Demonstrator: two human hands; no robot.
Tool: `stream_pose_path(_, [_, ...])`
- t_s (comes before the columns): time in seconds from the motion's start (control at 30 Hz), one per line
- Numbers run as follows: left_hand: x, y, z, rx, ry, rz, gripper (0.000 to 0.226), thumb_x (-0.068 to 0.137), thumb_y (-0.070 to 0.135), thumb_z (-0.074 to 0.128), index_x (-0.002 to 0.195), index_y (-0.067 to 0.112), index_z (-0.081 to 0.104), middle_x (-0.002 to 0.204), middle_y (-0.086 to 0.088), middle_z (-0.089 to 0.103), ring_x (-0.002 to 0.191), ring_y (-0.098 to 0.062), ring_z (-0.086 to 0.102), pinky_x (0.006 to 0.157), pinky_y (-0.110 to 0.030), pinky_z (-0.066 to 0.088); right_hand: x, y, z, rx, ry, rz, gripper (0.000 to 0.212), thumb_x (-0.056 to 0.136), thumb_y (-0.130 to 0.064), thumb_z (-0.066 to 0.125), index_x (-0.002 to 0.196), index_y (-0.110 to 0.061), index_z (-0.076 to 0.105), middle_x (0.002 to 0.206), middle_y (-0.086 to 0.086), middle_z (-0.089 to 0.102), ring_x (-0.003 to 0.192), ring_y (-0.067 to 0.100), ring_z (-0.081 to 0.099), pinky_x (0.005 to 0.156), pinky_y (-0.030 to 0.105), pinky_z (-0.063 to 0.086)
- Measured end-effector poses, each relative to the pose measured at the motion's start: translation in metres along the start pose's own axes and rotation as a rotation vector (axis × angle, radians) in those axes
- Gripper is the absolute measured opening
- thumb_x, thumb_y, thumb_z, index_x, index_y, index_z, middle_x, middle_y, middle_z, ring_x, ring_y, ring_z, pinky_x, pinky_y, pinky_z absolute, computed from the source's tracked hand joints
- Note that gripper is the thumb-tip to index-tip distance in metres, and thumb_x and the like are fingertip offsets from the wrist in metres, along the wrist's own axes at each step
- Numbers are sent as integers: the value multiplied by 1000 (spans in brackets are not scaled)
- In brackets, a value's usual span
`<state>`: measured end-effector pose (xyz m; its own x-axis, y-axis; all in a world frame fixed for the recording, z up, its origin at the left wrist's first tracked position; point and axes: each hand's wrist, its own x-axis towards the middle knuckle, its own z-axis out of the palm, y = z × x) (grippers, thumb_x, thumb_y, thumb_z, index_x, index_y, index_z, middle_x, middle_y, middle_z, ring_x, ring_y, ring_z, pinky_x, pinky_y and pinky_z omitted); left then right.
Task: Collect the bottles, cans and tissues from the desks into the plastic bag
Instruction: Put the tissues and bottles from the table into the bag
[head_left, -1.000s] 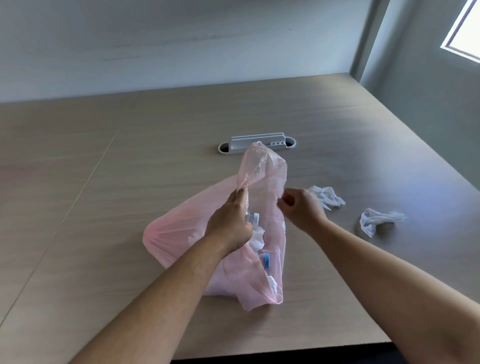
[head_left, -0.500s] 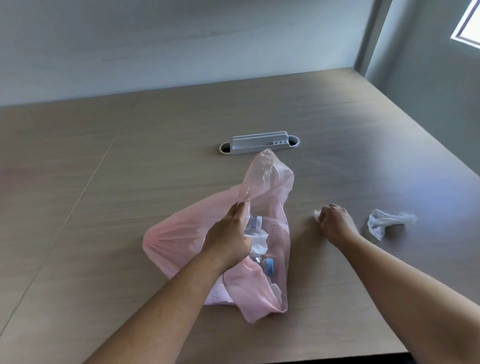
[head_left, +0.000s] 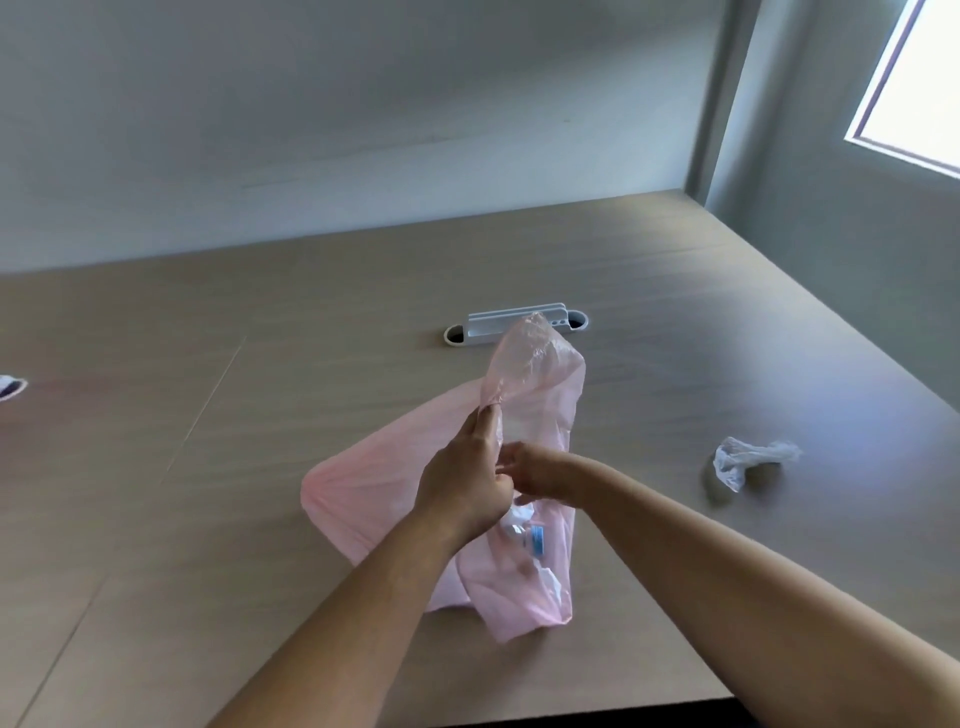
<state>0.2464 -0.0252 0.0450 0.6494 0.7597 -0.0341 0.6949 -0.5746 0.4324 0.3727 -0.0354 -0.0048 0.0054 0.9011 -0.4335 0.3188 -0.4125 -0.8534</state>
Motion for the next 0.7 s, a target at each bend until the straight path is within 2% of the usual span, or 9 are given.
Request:
stream_pose_path(0.13, [-7, 4, -1, -13, 20, 16, 79, 81, 7, 53, 150, 21, 17, 151, -1, 35, 118, -31, 53, 89, -33, 45, -10, 1, -13, -90, 161, -75, 33, 90, 1, 51, 116, -14, 66, 81, -11, 58, 61, 4, 43, 58, 10, 39])
stream_pose_path(0.2, [-9, 8, 1, -11, 15, 35, 79, 81, 7, 53, 150, 21, 18, 151, -1, 36, 117, -29, 54, 87, -32, 45, -20, 9, -33, -194, 315, -79, 32, 87, -1, 51, 105, -15, 73, 87, -9, 63, 66, 6, 51, 61, 12, 42])
stream_pose_path(0.3, [-11, 13, 7, -13, -7, 60, 78, 81, 8, 54, 150, 21, 19, 150, 2, 36, 113, -28, 56, 85, -32, 47, -41, 37, -69, -353, 573, -32, 27, 81, -7, 51, 78, -20, 75, 73, -4, 66, 71, 17, 61, 58, 21, 44])
stream_pose_path(0.37, [-9, 15, 12, -18, -19, 68, 78, 79, 7, 52, 149, 22, 21, 150, 3, 37, 113, -30, 56, 87, -36, 49, -54, 65, -92, -418, 735, 42, 24, 80, -10, 52, 79, -23, 72, 78, 2, 67, 82, 25, 62, 66, 24, 43])
stream_pose_path(0.4, [-7, 16, 15, -18, -25, 73, 77, 78, 7, 51, 148, 23, 22, 149, 3, 37, 113, -31, 56, 88, -38, 50, -59, 80, -104, -472, 788, 93, 23, 81, -13, 53, 90, -23, 72, 94, 5, 67, 96, 27, 60, 77, 26, 44])
stream_pose_path(0.47, [-3, 15, 21, -13, -31, 82, 77, 77, 7, 50, 147, 24, 23, 148, 4, 39, 111, -32, 57, 86, -40, 50, -68, 109, -123, -586, 767, 263, 37, 84, -20, 55, 120, -28, 61, 132, 6, 52, 122, 30, 46, 98, 33, 40])
stream_pose_path(0.53, [1, 14, 26, -5, -35, 78, 77, 77, 8, 49, 147, 25, 24, 148, 4, 40, 110, -32, 57, 85, -39, 50, -76, 131, -134, -640, 690, 447, 55, 86, -26, 56, 138, -34, 42, 154, 4, 27, 135, 32, 32, 107, 38, 35])
stream_pose_path(0.6, [5, 13, 32, -5, -48, 70, 78, 77, 8, 49, 148, 25, 23, 147, 4, 40, 109, -32, 57, 84, -39, 51, -77, 147, -137, -645, 637, 562, 62, 89, -27, 50, 145, -39, 26, 160, 1, 7, 143, 32, 20, 111, 42, 29])
stream_pose_path(0.7, [9, 12, 38, -4, -87, 71, 77, 78, 9, 49, 148, 24, 23, 146, 3, 42, 110, -31, 57, 84, -39, 51, -74, 159, -130, -616, 554, 631, 65, 91, -24, 43, 148, -38, 16, 161, 0, -5, 145, 32, 13, 113, 44, 25])
